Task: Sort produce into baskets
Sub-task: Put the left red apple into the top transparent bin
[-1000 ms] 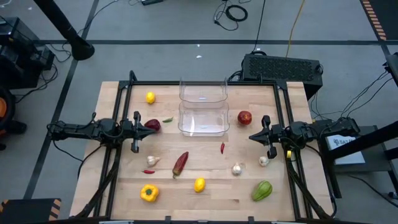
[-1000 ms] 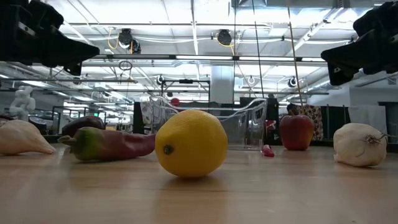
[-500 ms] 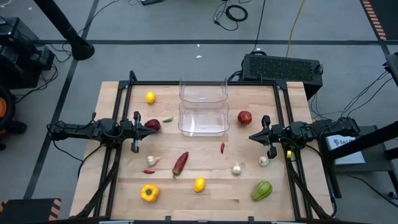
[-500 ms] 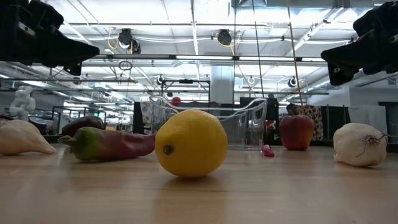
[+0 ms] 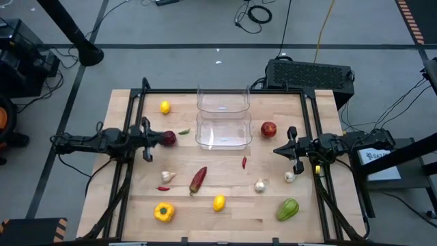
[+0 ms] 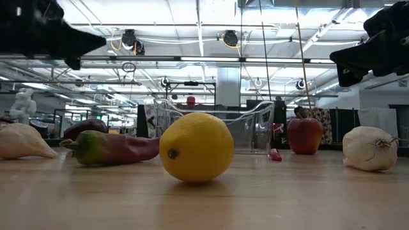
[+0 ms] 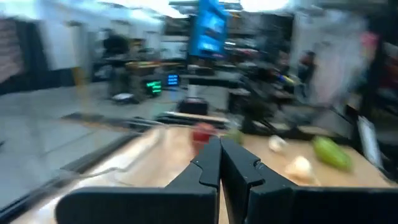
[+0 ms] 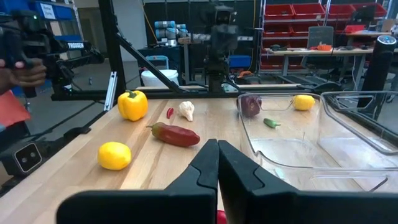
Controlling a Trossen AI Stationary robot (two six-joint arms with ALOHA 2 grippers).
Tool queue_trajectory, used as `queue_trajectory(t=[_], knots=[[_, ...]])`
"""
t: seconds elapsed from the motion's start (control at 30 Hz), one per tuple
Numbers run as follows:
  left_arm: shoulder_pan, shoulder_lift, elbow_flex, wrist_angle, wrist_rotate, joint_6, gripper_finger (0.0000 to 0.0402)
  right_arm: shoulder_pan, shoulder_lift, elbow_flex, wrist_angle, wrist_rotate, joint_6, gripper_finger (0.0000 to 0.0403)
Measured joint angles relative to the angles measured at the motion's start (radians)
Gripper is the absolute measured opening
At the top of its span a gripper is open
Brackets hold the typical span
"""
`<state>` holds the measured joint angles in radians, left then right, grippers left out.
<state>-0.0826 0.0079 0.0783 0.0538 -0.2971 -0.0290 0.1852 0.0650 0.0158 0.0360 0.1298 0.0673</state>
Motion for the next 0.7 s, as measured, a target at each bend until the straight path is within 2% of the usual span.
queue_trajectory(t=[0.13, 0.3, 0.47, 0.7], knots=[[0.000, 0.026, 0.091, -0.113, -0.019, -0.012, 0.0006, 0.000, 0.000, 0.000, 0.000, 0.000, -0.002, 0.0000], [0.000, 0.092, 0.239, -0.152, -0.008, -0.024, 0.0006, 0.000, 0.000, 0.000, 0.002, 0.000, -0.002, 0.0000], [0.000, 0.192, 0.477, -0.305, -0.005, -0.057, 0.0006, 0.000, 0.000, 0.000, 0.002, 0.000, -0.001, 0.0000], [0.000, 0.384, 0.830, -0.565, 0.015, 0.030, 0.0006, 0.000, 0.000, 0.000, 0.024, 0.056, -0.001, 0.0000]])
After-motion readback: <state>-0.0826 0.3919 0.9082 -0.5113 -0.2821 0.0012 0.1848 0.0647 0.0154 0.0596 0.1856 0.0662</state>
